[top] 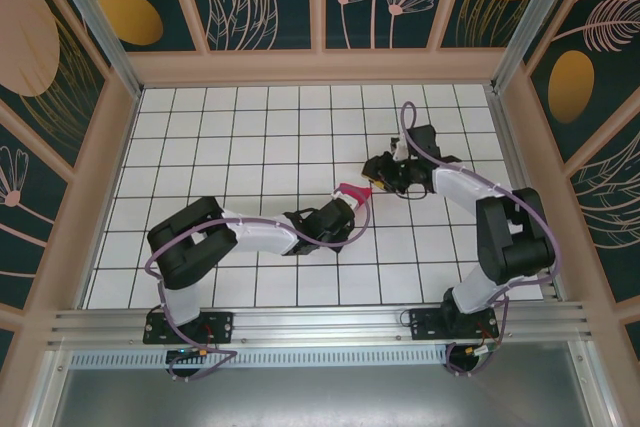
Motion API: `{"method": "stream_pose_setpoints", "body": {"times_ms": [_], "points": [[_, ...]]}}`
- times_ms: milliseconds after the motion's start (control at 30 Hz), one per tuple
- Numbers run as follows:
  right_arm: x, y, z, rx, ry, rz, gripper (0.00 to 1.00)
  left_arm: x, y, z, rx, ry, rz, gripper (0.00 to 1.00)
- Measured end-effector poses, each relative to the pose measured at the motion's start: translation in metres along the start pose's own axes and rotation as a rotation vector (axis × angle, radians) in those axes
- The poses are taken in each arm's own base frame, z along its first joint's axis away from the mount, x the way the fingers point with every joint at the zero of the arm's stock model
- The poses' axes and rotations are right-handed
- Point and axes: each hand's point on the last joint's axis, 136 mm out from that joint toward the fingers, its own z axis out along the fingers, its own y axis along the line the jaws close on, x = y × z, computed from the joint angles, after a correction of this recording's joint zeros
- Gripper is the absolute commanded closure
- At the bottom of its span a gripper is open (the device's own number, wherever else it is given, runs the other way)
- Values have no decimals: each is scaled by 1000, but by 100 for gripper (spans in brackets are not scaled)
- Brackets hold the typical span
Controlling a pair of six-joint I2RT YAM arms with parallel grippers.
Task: Fold a paper plane with a square sheet of paper (fold left side to right side)
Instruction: Fold the wing at the center of the table.
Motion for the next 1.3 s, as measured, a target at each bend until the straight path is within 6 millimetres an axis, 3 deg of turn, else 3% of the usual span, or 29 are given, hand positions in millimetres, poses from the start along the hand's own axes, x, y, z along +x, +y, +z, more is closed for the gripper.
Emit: {"method": "stream_pose_setpoints", "body": {"times_ms": [267,500,700,1300], "points": [[28,-9,-24,-3,-40,-49,61,-3,-8,2,89,6,-47,93],[50,-24,-31,-10,-59,-73,60,-8,3,5,222,15,-170,95],[60,-37,-23,-20,-63,-65,60,-14,7,5,288,17,-248,100],[56,-25,17,-99,-50,-77,62,-25,16,4,412,1,-461,100]]}}
